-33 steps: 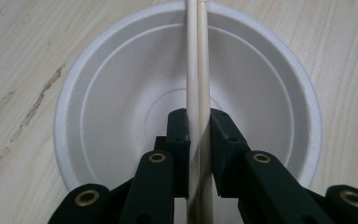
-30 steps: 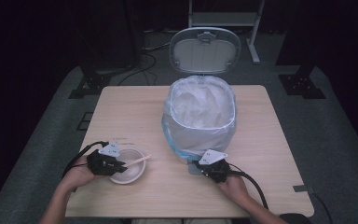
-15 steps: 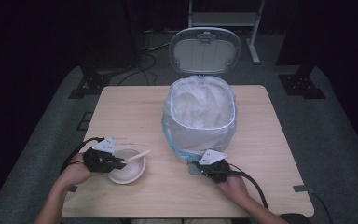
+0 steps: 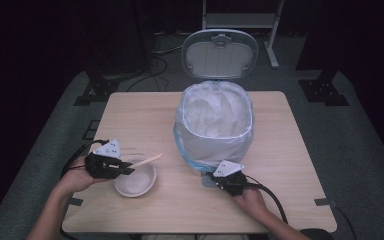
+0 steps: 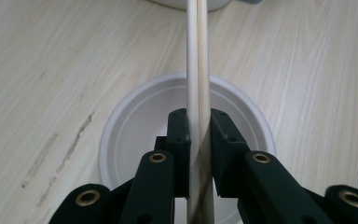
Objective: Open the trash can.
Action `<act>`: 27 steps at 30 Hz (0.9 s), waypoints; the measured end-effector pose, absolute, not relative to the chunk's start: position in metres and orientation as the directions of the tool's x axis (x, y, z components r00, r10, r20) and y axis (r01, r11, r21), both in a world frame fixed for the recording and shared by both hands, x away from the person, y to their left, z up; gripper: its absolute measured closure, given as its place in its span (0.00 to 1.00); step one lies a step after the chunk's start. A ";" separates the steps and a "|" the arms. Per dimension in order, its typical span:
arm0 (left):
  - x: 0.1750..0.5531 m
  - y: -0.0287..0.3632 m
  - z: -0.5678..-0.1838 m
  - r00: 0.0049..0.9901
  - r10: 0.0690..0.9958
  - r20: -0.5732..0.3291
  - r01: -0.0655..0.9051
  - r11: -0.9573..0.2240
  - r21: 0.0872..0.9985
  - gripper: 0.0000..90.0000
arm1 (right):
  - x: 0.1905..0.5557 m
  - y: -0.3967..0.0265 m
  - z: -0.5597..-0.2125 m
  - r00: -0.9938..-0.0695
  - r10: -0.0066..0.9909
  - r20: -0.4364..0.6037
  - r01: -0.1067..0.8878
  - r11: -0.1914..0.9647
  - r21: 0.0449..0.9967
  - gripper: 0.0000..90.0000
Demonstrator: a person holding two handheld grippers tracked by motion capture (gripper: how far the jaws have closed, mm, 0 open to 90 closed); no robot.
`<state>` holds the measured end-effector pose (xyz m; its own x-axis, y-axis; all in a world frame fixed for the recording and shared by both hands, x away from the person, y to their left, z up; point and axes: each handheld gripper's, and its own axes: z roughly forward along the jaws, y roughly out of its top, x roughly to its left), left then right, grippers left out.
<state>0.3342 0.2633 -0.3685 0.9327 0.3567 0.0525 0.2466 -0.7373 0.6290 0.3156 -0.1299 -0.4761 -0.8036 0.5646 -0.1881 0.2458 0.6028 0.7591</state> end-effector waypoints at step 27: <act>0.345 0.248 -0.299 0.945 0.325 0.043 0.215 -0.714 0.666 0.88 | 0.315 -0.130 -0.476 -0.803 0.566 -0.186 0.251 0.604 0.756 1.00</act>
<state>0.3447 0.2478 -0.2994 0.9446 0.3253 0.0434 0.2154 -0.7142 0.6660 0.3147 -0.1298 -0.4756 -0.8032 0.5660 -0.1857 0.2508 0.6041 0.7564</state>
